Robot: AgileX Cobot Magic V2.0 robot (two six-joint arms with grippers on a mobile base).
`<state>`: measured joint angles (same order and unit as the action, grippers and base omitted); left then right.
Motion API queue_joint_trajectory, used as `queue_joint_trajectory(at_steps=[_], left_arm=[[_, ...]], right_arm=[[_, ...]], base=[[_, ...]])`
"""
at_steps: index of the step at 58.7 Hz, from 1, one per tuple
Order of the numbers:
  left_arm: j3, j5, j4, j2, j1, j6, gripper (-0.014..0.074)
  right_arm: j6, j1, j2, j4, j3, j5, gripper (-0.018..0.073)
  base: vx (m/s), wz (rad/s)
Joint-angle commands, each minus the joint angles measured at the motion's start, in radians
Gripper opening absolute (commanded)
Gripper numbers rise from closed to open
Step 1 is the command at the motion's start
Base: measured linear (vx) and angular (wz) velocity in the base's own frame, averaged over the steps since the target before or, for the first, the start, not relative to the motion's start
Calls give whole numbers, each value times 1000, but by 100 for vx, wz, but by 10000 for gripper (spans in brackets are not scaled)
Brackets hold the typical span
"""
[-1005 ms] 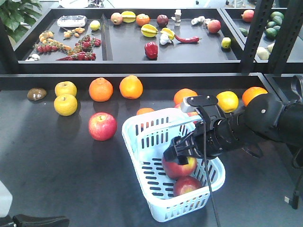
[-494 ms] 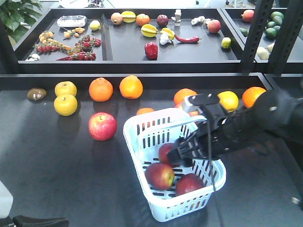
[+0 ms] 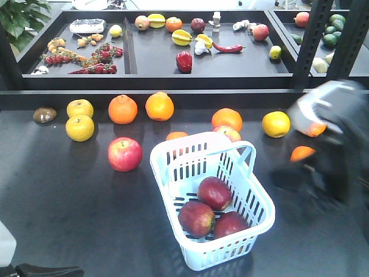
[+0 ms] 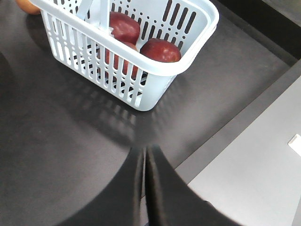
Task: Pick three apples into basket with both arms
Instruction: 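Open the right gripper and withdraw it away from the basket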
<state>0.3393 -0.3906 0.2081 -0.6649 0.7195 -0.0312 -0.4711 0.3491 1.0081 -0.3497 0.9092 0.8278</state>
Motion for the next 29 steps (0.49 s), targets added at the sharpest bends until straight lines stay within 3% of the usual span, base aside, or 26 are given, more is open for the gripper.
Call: queue_joint_trajectory(at_steps=[1,12,24,29], left_arm=[[24,56,11,4,-1,-10,-6],[24,56,11,4,-1,-10,-6],[24,56,11,4,-1,-10,-6],[24,56,13,4,-1,-10,-6]], right_arm=[[9,-3,-138,3,-58,-72,-9],[62,-3,-335,78,-268,-157,-9],[191,-3,-470,175,-509,-242,-9],[186,-3,-500,182,-547,-260,-9]], base=[[0,0],[0,0],[0,0],[0,0]])
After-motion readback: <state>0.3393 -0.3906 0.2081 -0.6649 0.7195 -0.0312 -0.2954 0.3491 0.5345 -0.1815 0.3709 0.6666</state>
